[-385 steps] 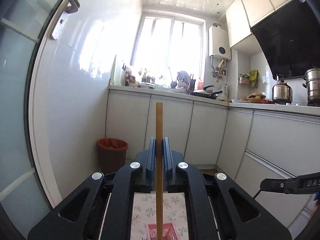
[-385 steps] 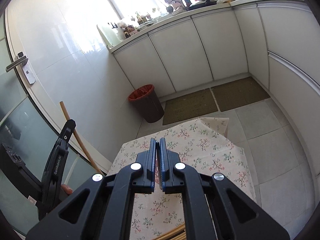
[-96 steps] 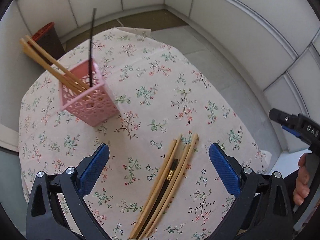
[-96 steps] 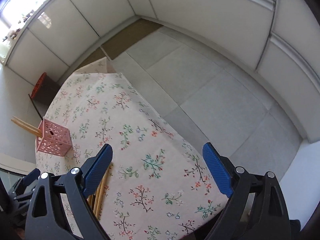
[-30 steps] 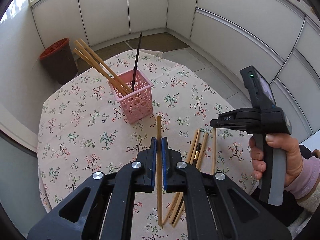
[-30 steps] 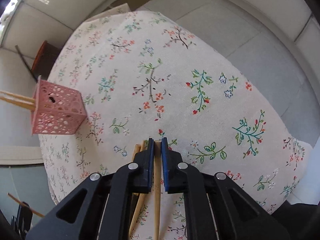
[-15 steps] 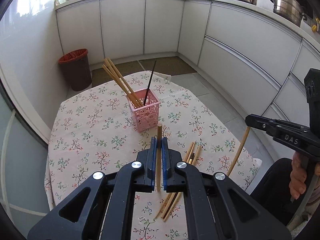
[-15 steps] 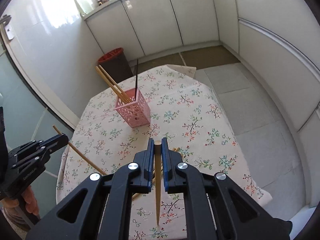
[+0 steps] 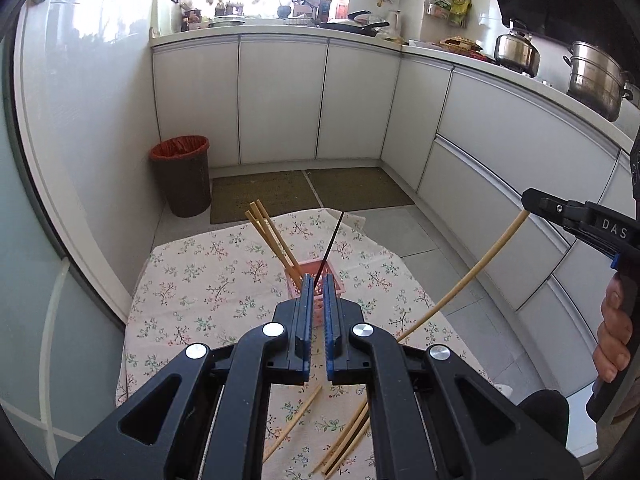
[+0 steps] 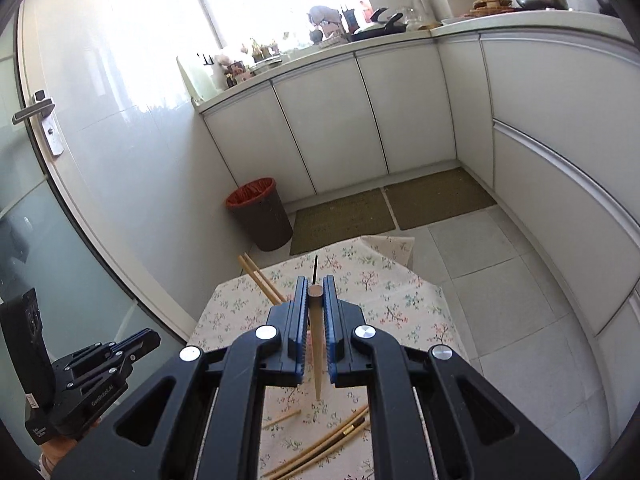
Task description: Organize utensils
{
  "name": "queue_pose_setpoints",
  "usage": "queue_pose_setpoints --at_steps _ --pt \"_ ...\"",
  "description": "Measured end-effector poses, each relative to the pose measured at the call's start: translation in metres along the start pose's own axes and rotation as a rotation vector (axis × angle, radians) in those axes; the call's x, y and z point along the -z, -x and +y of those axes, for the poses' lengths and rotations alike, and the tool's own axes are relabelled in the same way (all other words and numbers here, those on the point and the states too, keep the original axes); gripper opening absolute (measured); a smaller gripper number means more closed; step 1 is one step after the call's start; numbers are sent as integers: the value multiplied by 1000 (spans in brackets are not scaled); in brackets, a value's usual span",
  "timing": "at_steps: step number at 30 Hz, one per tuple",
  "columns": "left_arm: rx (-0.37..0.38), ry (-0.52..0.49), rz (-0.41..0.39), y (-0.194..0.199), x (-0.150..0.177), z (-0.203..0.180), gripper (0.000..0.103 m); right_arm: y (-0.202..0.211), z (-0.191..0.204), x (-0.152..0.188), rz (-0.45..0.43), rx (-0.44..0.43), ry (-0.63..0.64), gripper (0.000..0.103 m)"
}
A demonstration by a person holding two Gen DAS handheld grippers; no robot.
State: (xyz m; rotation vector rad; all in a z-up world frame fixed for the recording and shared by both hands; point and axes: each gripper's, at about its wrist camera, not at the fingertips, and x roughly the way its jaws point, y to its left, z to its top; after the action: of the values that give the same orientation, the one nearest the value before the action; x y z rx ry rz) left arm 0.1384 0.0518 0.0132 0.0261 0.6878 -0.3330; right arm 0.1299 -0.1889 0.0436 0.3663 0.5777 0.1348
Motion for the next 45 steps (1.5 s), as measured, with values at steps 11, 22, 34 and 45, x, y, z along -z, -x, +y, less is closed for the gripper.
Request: queue_pose_setpoints --at_steps 11,22,34,45 --pt "-104 -225 778 -185 131 17 25 -29 -25 9 77 -29 -40 8" --pt "-58 -300 785 -219 151 1 54 -49 -44 23 119 -2 -37 8" --pt "-69 -273 764 -212 162 10 6 -45 -47 19 119 15 -49 8" --pt "-60 -84 270 -61 64 19 6 -23 -20 2 76 -32 -2 8"
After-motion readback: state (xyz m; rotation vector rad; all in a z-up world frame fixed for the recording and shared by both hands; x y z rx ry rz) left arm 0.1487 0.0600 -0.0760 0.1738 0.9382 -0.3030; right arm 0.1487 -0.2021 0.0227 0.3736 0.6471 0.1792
